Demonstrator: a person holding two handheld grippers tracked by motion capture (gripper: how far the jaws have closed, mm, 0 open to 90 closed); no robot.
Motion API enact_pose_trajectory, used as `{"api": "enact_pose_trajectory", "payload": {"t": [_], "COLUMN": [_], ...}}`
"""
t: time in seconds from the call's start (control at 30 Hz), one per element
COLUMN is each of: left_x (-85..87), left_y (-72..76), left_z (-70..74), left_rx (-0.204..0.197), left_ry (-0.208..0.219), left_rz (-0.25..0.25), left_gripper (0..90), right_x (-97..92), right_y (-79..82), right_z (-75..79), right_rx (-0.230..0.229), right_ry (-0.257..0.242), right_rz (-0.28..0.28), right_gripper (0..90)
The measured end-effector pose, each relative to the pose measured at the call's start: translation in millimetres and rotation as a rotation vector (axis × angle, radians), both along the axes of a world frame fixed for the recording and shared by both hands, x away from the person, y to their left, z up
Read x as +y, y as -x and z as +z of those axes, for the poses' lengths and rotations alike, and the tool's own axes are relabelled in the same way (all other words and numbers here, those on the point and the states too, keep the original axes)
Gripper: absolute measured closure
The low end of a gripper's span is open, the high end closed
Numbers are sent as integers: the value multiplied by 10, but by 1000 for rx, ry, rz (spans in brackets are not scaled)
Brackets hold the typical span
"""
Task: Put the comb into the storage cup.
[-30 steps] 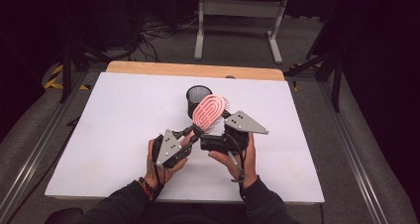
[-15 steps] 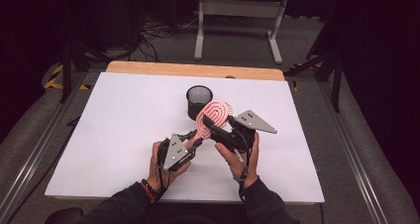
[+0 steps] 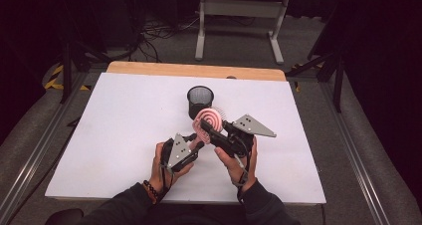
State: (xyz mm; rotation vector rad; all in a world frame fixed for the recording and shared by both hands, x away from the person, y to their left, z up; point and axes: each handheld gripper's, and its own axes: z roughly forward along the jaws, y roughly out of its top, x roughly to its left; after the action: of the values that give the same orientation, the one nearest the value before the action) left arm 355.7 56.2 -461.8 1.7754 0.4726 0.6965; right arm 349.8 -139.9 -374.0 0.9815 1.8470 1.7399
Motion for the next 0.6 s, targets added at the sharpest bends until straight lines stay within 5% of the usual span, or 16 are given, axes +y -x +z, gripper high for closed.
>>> {"api": "enact_pose_trajectory", "payload": {"t": [0.3, 0.6], "left_x": [-13, -30], "left_y": [-3, -60], "left_z": [-10, -31], "left_rx": [19, 75], "left_ry": [13, -12], "left_rz": [-50, -103], "left_gripper": [678, 622], "right_x": [-26, -52], "right_y": [7, 40], "right_z": [10, 17], "right_rx": [-15, -58], "right_ry": [0, 33], "right_rz": [48, 15], "right_gripper": [625, 628]}}
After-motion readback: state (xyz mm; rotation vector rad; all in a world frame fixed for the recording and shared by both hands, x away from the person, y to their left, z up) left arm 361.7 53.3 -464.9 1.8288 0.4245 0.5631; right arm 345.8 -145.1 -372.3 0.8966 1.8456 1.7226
